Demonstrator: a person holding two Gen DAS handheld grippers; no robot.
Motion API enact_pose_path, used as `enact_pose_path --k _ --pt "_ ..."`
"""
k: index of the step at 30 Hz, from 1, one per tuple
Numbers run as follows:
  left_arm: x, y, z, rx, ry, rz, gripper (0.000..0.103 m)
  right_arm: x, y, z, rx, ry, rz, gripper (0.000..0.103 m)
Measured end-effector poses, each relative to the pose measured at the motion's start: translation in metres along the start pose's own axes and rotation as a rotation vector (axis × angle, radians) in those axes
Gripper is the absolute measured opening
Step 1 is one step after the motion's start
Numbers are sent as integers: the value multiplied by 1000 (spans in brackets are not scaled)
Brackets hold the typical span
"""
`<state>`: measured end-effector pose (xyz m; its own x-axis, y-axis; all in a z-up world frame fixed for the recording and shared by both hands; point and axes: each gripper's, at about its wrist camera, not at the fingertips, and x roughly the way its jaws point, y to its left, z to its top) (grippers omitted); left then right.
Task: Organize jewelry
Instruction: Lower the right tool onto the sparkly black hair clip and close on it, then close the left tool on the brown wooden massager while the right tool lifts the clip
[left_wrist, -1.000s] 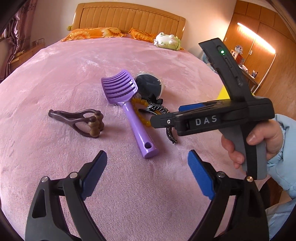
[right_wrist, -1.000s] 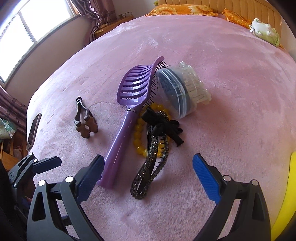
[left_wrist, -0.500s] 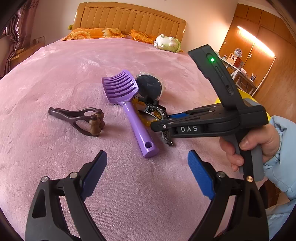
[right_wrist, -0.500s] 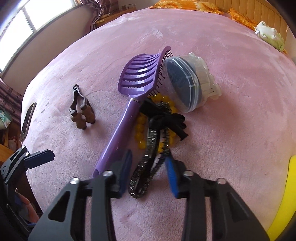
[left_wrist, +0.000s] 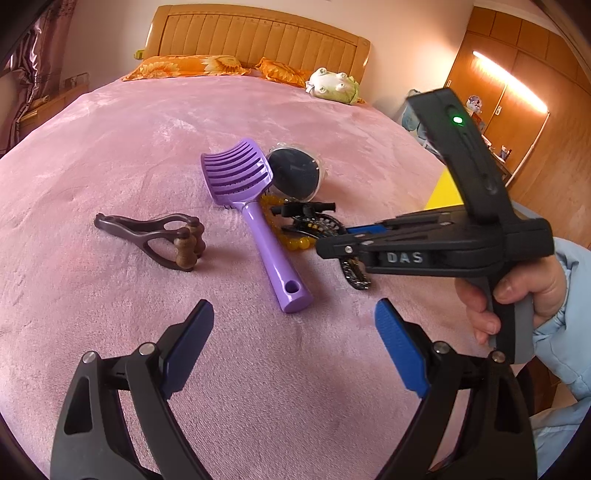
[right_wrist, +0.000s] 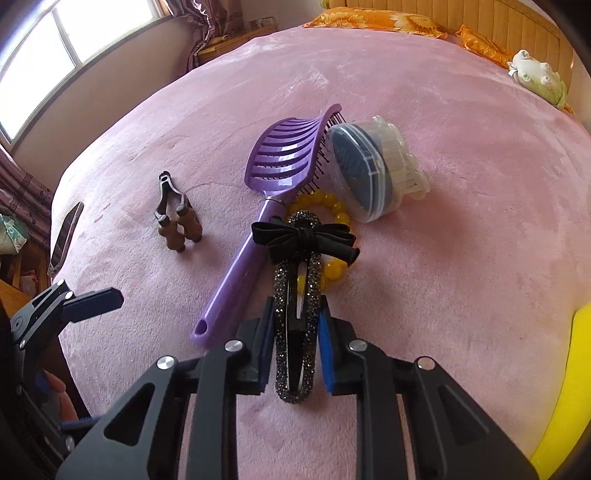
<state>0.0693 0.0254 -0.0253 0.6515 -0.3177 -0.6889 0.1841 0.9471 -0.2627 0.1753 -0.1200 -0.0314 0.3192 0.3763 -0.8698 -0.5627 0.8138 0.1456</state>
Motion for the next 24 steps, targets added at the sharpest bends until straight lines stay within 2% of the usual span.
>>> enact_pose_path --k 14,20,24 --pt "8 -21 4 33 23 -30 87 -63 -14 -35 29 -105 12 23" --pt "22 -17 17 26 50 -31 87 -86 -24 -60 31 -175 -68 23" --pt "24 -12 24 -14 34 -4 87 -87 -36 -70 72 -181 -64 23"
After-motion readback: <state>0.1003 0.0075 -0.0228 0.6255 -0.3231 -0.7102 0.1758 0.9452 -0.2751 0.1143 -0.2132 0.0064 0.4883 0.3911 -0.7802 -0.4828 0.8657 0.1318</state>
